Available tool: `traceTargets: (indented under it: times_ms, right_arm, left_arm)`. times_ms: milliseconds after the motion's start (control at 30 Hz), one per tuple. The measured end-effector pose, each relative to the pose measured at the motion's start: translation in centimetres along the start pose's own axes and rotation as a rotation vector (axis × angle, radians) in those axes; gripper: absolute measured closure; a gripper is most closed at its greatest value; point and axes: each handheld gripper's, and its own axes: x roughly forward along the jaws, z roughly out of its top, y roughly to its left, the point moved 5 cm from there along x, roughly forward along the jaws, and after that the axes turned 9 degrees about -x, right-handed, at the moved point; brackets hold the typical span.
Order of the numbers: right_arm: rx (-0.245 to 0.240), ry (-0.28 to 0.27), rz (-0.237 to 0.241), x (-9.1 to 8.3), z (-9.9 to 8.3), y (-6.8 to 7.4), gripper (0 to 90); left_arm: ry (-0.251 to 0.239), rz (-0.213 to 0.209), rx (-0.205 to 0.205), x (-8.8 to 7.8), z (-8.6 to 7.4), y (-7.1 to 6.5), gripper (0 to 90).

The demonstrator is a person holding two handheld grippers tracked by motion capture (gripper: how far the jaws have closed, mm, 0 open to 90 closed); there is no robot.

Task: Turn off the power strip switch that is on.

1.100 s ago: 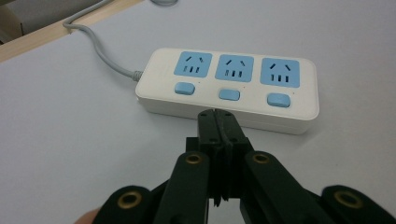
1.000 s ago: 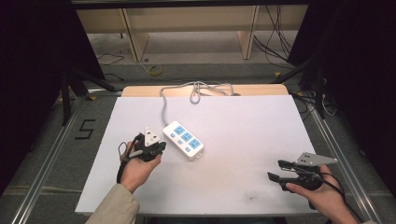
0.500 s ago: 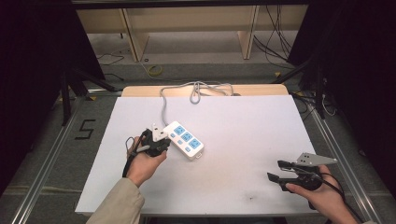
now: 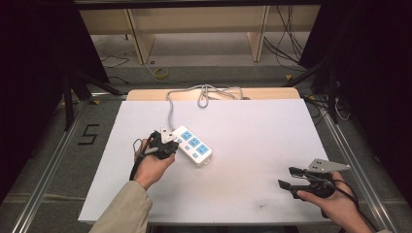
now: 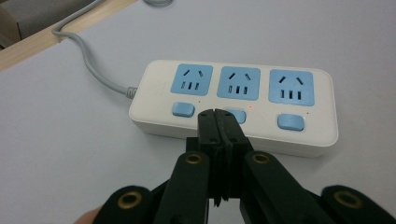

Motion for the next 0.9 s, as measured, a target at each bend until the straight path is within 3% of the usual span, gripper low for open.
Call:
traceTargets:
  times_ms: [900]
  right_arm:
    - [-0.002,0.007,0.004,0.1,0.0,0.1,32.6]
  left_arm:
    - [0.043,-0.002,0.001,1.7,1.4,0.1,89.8]
